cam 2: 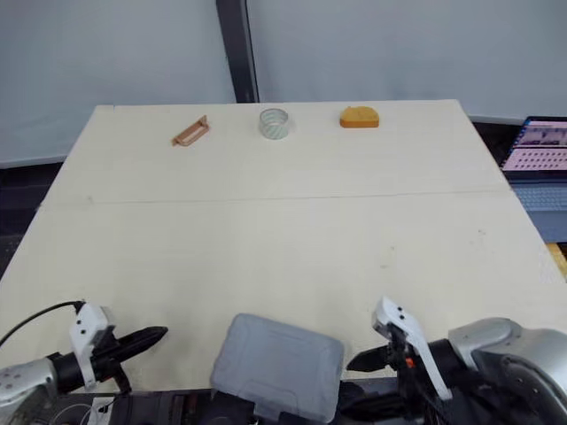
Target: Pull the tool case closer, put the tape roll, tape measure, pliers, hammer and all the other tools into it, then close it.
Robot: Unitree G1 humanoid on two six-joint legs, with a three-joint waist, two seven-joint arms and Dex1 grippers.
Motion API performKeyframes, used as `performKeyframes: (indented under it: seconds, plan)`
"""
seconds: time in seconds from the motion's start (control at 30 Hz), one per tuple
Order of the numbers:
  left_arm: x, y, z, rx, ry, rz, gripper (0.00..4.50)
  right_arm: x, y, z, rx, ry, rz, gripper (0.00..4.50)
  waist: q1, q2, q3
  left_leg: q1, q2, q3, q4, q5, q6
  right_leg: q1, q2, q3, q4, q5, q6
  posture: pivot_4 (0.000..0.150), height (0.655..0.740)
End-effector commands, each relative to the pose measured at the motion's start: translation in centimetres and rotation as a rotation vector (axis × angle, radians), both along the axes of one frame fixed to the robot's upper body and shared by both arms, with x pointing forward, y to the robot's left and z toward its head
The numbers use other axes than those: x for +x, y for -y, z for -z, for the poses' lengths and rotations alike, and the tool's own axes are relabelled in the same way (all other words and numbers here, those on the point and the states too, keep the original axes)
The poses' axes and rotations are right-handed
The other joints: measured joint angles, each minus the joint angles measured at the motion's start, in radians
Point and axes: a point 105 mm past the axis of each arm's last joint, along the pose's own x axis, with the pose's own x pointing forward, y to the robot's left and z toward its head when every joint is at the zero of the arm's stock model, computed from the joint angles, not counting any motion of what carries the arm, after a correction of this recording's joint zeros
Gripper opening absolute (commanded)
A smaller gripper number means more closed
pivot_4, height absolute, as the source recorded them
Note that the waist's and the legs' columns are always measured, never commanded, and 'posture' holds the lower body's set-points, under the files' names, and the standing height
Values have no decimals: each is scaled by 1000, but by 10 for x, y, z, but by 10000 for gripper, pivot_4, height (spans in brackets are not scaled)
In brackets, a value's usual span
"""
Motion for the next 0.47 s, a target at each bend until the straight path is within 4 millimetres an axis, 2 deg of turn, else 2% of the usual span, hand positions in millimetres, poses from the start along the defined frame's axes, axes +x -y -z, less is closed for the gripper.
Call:
performKeyframes:
  seconds: [0.03,0.1,0.2,0.33,0.47]
  plan:
    - [-2,4,-16,23,27,110,0,16,30,5,-41,237,65,44371,1,-3,0,0,0,0,0,0,0,0,0,0,1,0,0,1500,7400]
    - [-3,4,-15,48,12,137,0,17,42,10,-52,322,75,44371,-1,-3,0,0,0,1,0,0,0,1,0,0,1,0,1,1500,7400]
    - [-2,4,-20,79,38,169,0,17,47,14,-60,417,99,44371,-4,-3,0,1,0,1,-1,0,0,1,0,1,1,1,1,1500,7400]
    - [3,8,-28,95,69,191,0,21,47,15,-55,477,127,44371,-7,-3,0,1,1,1,-1,0,0,1,0,1,1,1,1,1500,7400]
    - [8,17,-32,68,92,198,0,34,43,13,-44,512,157,44371,-8,-3,0,2,1,1,-1,0,0,2,0,1,1,1,1,1500,7400]
